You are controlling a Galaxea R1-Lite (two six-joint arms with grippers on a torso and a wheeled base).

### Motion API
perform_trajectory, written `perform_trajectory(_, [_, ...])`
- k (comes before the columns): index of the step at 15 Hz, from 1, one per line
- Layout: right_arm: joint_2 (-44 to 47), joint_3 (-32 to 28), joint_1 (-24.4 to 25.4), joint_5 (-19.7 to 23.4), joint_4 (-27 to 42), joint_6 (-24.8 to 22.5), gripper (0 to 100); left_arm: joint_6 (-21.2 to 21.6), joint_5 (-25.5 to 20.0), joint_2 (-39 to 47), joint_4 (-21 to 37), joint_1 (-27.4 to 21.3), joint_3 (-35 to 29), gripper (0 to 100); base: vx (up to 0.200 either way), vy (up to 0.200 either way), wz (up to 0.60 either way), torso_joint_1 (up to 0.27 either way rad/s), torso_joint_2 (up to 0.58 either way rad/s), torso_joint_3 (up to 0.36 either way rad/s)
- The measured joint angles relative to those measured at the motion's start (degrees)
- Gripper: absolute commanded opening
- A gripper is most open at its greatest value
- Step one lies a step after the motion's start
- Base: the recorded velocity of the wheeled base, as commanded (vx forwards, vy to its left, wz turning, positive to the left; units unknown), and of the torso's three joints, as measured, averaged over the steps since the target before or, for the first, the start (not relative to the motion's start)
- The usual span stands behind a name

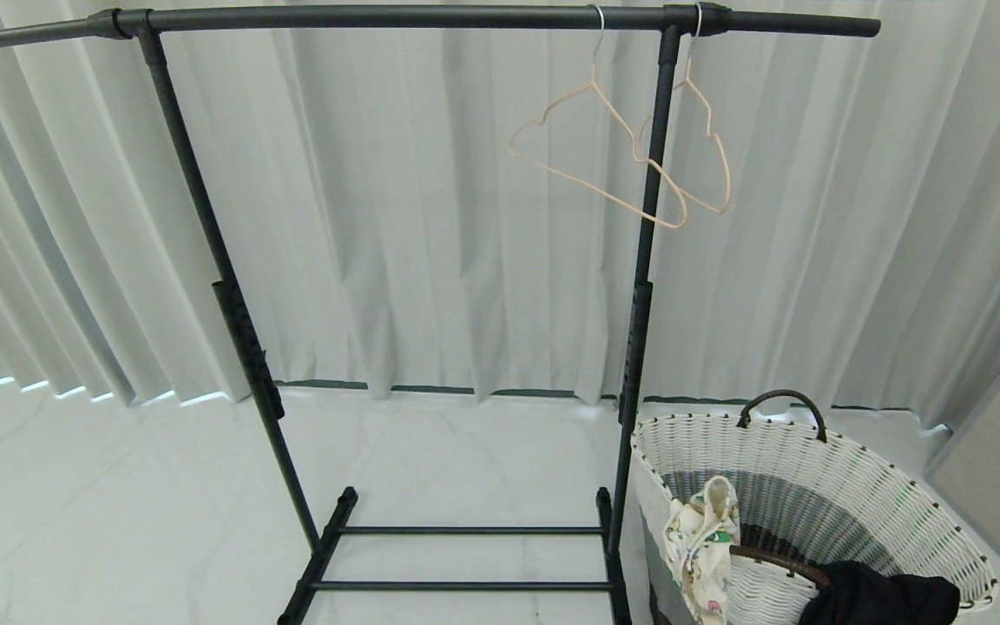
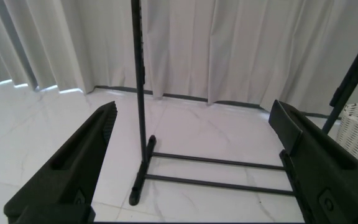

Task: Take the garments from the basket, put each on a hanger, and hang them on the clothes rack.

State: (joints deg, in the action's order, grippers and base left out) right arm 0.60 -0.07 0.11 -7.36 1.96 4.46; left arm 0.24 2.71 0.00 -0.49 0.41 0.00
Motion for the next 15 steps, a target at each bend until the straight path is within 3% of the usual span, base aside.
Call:
perform_trajectory(5, [0.2,-0.2,-0.1,0.7,-0.1,-0.4,100,0.0,0.0,0.0,0.0,0.0,0.0,100,0.0,0.0,0.0,0.0,0.0,0.0])
perform_trajectory(7, [3.4,-4.3,1.5,2.0,0.0,-0.4,100,0.0,0.0,0.0,0.0,0.0,0.0,100,0.0,0.0,0.0,0.0,0.0,0.0])
perform_trajectory(9, [12.1,-10.5,3.2,2.4,0.6,-2.0,100,0.0,0.0,0.0,0.0,0.0,0.0,100,0.0,0.0,0.0,0.0,0.0,0.0])
perform_trajectory(12, [32.0,-19.7,3.1,2.9,1.6,-11.5,100,0.0,0.0,0.0,0.0,0.0,0.0,100,0.0,0.0,0.0,0.0,0.0,0.0])
perform_trajectory(15, [54.7,-28.9,-0.7,5.7,2.1,-27.9,100,0.0,0.0,0.0,0.0,0.0,0.0,100,0.0,0.0,0.0,0.0,0.0,0.0])
